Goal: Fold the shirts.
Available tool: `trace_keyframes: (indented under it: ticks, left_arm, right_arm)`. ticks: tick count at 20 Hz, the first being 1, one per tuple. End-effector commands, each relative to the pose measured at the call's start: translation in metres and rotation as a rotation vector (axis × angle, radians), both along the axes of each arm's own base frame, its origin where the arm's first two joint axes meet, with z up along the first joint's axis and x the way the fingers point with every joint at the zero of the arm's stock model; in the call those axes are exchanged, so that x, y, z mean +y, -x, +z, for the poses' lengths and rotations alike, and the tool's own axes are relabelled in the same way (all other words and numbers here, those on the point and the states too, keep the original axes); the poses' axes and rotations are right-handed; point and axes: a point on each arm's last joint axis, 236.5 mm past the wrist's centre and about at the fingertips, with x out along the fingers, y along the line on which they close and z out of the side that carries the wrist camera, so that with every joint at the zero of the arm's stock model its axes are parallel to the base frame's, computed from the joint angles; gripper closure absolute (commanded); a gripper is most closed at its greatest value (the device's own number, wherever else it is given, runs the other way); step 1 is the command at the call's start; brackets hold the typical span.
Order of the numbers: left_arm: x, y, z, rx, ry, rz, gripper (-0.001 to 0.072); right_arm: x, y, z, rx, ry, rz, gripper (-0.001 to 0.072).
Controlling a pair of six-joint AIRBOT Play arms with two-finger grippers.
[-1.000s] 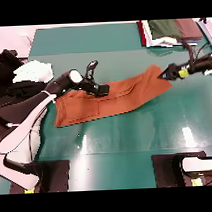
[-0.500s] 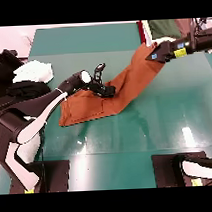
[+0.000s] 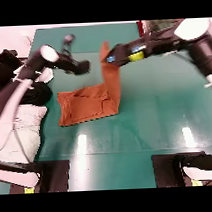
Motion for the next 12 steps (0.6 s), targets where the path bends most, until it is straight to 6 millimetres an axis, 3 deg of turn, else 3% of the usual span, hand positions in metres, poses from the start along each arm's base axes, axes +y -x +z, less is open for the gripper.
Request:
trace_keyframes:
  ticks: [1, 2, 3, 5, 6, 8, 10, 12]
  left_arm:
    - [0.103, -0.001, 0.092, -0.195, -0.097, 0.159, 0.0681]
    - [0.123, 0.004, 0.114, -0.242, -0.116, 0.196, 0.0681]
    - [0.137, 0.011, 0.130, -0.272, -0.126, 0.221, 0.0681]
    - [0.150, 0.022, 0.148, -0.300, -0.135, 0.244, 0.0681]
    - [0.150, 0.025, 0.149, -0.300, -0.140, 0.242, 0.0681]
    - [0.146, 0.030, 0.144, -0.273, -0.143, 0.219, 0.0681]
    - [0.137, 0.032, 0.140, -0.263, -0.144, 0.195, 0.0681]
    - [0.123, 0.033, 0.139, -0.271, -0.150, 0.158, 0.0681]
  right_arm:
    - [0.109, 0.029, -0.013, -0.014, -0.154, 0.101, 0.0555]
    - [0.137, 0.042, -0.025, -0.013, -0.158, 0.147, 0.0416]
    - [0.155, 0.049, -0.034, -0.022, -0.145, 0.182, 0.0371]
    - [0.161, 0.048, -0.047, -0.068, -0.079, 0.217, 0.0372]
    - [0.149, 0.041, -0.056, -0.063, -0.029, 0.209, 0.0375]
    - [0.107, 0.019, -0.084, -0.051, 0.102, 0.164, 0.0376]
    - [0.042, -0.005, -0.125, 0.032, 0.239, 0.058, 0.0377]
    - [-0.039, -0.022, -0.178, 0.151, 0.390, -0.072, 0.0376]
